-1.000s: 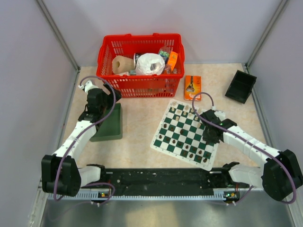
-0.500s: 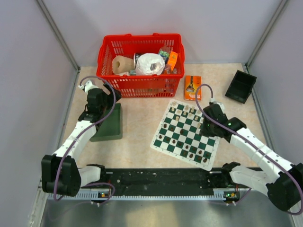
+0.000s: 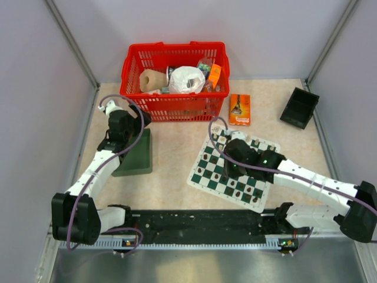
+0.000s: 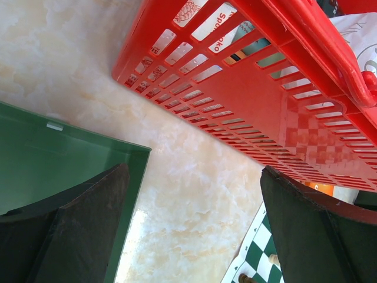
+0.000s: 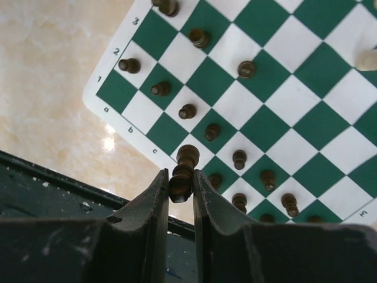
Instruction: Set up the chess pieces on the board
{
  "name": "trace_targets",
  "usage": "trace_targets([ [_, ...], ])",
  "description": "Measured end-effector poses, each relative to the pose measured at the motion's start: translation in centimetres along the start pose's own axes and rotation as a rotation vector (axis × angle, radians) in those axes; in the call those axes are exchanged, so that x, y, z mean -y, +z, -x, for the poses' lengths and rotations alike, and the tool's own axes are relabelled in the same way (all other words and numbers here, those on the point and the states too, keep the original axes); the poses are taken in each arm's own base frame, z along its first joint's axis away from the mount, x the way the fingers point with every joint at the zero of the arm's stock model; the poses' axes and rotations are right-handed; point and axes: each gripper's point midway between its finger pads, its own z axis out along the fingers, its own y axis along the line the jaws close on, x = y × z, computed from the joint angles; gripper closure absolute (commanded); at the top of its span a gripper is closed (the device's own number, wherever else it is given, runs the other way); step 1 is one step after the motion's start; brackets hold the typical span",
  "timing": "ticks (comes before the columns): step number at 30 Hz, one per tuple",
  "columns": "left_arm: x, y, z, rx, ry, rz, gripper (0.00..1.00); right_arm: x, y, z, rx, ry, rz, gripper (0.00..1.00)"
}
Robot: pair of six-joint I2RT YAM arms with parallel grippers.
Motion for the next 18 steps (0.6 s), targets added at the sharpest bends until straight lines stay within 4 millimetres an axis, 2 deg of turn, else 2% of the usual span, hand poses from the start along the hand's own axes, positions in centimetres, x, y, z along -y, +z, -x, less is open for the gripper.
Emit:
trace_targets([
  [3,0.0,0.0,0.0,-0.001,0.000,-0.001,0.01,-1.4,0.8,-1.2,-0.034,-0.060,0.003,0.96],
  [7,0.0,0.0,0.0,-0.001,0.000,-0.001,0.01,-1.8,1.8,-2.5,-0.075,-0.102,-0.018,0.96],
  [18,0.0,0.0,0.0,-0.001,0.000,-0.001,0.01,-2.2,3.0,-3.0,-0.081,-0.097,-0.010,0.96],
])
